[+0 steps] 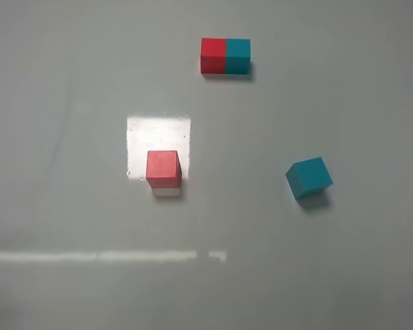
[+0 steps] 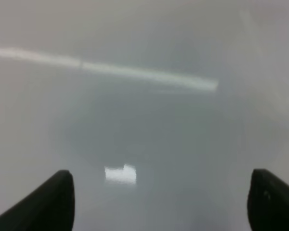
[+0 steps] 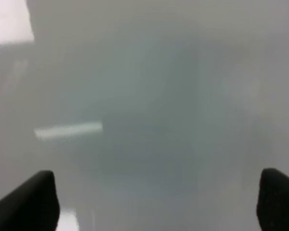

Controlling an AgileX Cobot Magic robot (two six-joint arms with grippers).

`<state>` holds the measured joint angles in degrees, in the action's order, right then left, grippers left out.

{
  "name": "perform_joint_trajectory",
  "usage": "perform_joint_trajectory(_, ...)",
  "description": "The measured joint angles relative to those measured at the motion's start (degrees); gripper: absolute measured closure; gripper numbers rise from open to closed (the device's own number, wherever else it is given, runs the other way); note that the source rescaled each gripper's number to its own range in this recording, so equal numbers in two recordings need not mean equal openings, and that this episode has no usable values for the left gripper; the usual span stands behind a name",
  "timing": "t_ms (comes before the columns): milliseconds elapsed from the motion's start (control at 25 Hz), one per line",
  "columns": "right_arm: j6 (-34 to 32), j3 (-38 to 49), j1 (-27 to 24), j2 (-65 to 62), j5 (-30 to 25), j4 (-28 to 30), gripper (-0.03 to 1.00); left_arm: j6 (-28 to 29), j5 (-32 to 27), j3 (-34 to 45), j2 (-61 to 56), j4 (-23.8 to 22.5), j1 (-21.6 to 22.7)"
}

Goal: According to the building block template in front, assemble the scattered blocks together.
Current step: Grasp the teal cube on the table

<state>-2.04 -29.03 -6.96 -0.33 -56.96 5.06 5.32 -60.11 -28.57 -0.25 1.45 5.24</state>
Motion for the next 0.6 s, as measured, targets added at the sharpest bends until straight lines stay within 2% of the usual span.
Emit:
perform_joint_trajectory(160,2.0,-0.3,0.0,1.2,0.3,-0.9,0.08,0.0,0.0,0.0,0.0,0.0,0.0)
perform_joint_trajectory(280,5.2,-2.9,0.0,7.5,0.3,-1.8,0.08,0.0,0.0,0.0,0.0,0.0,0.0)
perform_joint_trajectory(600,17.9,-16.1,1.5,28.5,1.7,-2.3,0.08,0.0,0.0,0.0,0.0,0.0,0.0)
